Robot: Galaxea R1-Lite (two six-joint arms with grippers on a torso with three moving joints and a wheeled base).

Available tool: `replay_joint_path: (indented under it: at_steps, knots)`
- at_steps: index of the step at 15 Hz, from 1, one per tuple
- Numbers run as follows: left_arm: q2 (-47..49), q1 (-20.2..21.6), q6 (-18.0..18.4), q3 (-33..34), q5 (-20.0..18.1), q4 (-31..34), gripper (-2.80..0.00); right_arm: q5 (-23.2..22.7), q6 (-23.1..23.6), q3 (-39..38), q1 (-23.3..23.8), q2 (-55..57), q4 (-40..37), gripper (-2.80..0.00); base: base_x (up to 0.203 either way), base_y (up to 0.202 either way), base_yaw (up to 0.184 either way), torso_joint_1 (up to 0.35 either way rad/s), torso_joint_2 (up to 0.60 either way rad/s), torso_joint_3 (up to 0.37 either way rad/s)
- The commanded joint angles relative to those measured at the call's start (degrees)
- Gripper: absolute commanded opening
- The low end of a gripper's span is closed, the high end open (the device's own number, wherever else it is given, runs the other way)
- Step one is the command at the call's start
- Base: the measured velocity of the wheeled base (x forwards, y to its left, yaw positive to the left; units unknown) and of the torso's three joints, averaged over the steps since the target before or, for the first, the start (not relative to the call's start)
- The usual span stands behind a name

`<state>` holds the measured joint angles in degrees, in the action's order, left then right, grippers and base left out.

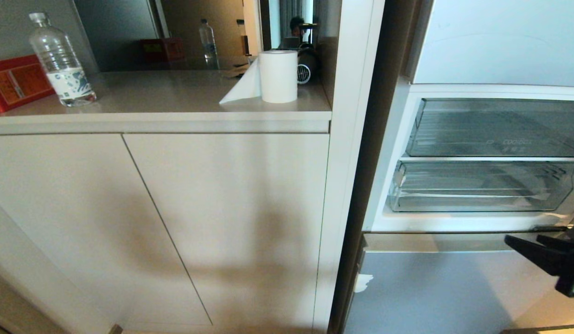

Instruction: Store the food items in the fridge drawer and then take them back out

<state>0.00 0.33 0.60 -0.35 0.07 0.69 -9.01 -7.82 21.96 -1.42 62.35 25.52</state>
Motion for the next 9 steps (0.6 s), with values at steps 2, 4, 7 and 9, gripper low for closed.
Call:
replay_joint_path:
  at_steps: [2, 4, 7, 9]
  knots:
    - [0.0, 0.0, 0.0, 0.0, 0.0, 0.0, -2.80, -0.8, 0.7, 1.1, -1.3, 25.8, 20.1, 0.00, 0.000, 0.000, 0.000, 0.000, 0.00, 0.000]
    - [0.0, 0.1, 0.0, 0.0, 0.0, 0.0, -2.80, -0.2, 1.1, 1.6, -3.3, 33.5, 32.0, 0.00, 0.000, 0.000, 0.000, 0.000, 0.00, 0.000]
    - [0.0, 0.0, 0.0, 0.0, 0.0, 0.0, -2.80, 5.4, 1.6, 3.9, -5.2, 41.9, 45.5, 0.00, 0.000, 0.000, 0.000, 0.000, 0.00, 0.000]
    - [0.0, 0.0, 0.0, 0.0, 0.0, 0.0, -2.80, 7.4, 1.6, 5.2, -6.6, 44.4, 49.1, 0.00, 0.000, 0.000, 0.000, 0.000, 0.00, 0.000]
